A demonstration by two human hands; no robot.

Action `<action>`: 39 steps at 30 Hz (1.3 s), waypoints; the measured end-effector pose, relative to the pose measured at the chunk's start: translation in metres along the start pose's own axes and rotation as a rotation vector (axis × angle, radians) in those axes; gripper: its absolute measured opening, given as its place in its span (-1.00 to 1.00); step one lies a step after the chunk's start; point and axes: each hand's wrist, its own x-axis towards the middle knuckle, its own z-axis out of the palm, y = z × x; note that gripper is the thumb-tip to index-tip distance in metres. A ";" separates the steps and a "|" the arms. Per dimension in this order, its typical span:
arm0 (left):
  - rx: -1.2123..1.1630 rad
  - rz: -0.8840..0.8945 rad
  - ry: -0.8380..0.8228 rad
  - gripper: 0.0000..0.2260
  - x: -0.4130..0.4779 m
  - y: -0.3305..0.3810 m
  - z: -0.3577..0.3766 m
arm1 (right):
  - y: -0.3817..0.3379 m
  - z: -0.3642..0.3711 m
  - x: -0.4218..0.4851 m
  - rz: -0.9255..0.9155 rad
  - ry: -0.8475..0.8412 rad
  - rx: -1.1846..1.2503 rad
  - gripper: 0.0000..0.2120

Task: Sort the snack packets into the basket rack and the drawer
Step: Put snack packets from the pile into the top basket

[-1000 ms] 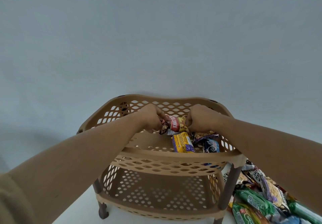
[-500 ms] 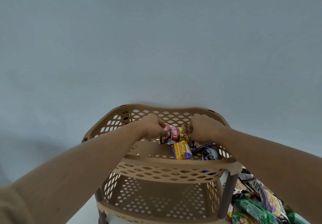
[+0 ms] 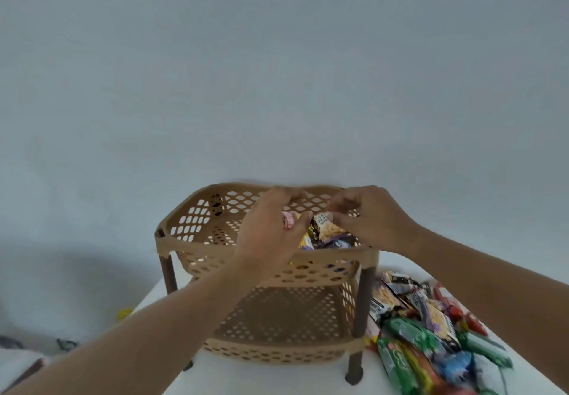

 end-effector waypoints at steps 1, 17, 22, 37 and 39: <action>0.012 0.057 0.009 -0.75 -0.012 0.007 0.004 | 0.003 -0.002 -0.012 -0.002 0.052 0.039 -0.93; 0.033 -0.145 -0.366 -0.63 -0.197 0.042 0.169 | 0.163 -0.014 -0.233 0.518 0.172 0.173 -0.80; 0.066 -0.230 -0.521 -0.55 -0.224 0.051 0.214 | 0.204 -0.015 -0.266 0.606 0.102 0.092 -0.84; 0.199 -0.218 -0.578 -0.57 -0.182 0.051 0.288 | 0.281 0.009 -0.247 0.724 -0.088 0.040 -0.75; 0.236 -0.177 -0.584 -0.58 -0.167 0.048 0.297 | 0.288 0.014 -0.236 0.700 -0.100 0.021 -0.70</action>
